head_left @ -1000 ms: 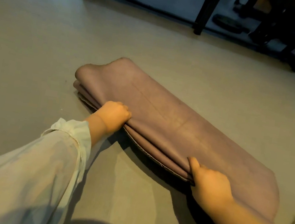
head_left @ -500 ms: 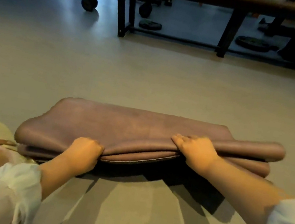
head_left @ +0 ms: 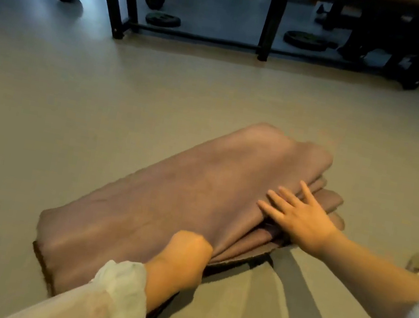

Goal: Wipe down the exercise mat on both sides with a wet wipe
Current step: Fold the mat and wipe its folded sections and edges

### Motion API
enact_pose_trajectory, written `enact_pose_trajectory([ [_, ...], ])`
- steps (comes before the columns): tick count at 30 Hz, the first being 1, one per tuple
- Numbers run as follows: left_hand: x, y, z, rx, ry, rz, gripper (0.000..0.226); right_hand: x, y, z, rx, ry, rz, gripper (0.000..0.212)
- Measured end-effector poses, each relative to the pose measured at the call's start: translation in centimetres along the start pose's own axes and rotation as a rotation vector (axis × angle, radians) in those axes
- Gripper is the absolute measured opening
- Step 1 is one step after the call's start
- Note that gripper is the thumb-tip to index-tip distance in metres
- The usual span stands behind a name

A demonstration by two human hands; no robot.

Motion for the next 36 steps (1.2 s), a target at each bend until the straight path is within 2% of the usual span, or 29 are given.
enact_pose_trajectory([
  [2,-0.1,-0.4,0.0,0.000,-0.040,-0.055,0.022,-3.9,-1.0,0.8,0.025,0.118,-0.077,0.095],
  [4,-0.7,-0.2,0.2,0.034,-0.042,-0.068,0.022,-7.3,-0.2,0.3,0.072,0.091,-0.231,0.113],
  [6,-1.7,0.2,0.6,0.107,-0.014,-0.047,0.021,-10.1,1.8,-0.8,0.124,0.055,-0.331,0.117],
  [7,-2.1,0.2,0.8,0.163,0.017,-0.029,0.021,-11.0,2.8,-1.4,0.219,0.055,-0.339,0.112],
  [9,-2.1,-0.1,1.5,0.265,0.121,0.036,0.033,-11.4,4.4,-2.9,0.354,0.068,-0.350,0.085],
  [11,-1.4,-1.3,2.3,0.332,0.224,0.084,0.058,-11.4,5.2,-3.7,0.311,0.064,-0.389,0.058],
  [13,-0.7,-3.1,3.7,0.348,0.255,0.081,0.076,-11.3,5.0,-4.0,0.262,0.045,-0.401,0.044],
  [17,-1.6,-7.2,8.2,0.271,0.210,0.025,0.092,-11.7,4.8,-4.0,0.191,0.049,-0.389,0.043],
  [20,-3.4,-9.4,11.2,0.253,0.274,0.021,0.107,-11.9,4.7,-4.2,0.172,0.035,-0.378,0.042],
  [23,-4.1,-10.0,12.9,0.309,0.312,0.021,0.121,-11.7,4.8,-4.3,0.157,0.029,-0.352,0.043],
  [25,-4.2,-9.3,13.9,0.285,0.316,0.069,0.133,-11.5,5.2,-4.3,0.152,0.020,-0.338,0.043],
  [27,-4.5,-9.4,14.7,0.349,0.336,0.064,0.128,-11.3,5.7,-4.4,0.145,0.018,-0.337,0.042],
  [31,-6.8,-8.5,16.1,0.482,0.492,0.073,0.106,-10.7,7.2,-4.3,0.164,0.024,-0.325,0.036],
  [36,-10.4,-3.7,17.9,0.691,0.351,0.164,0.052,-8.7,10.7,-3.6,0.228,-0.024,-0.285,0.025],
])
Point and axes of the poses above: each hand's wrist, its own z-axis away from the middle knuckle, its own y-axis out of the back of the hand, x = y × z, the point moved 1 cm from there along -z, towards the middle knuckle, and after that the axes turned 5 degrees about x, right-handed, at the moved point
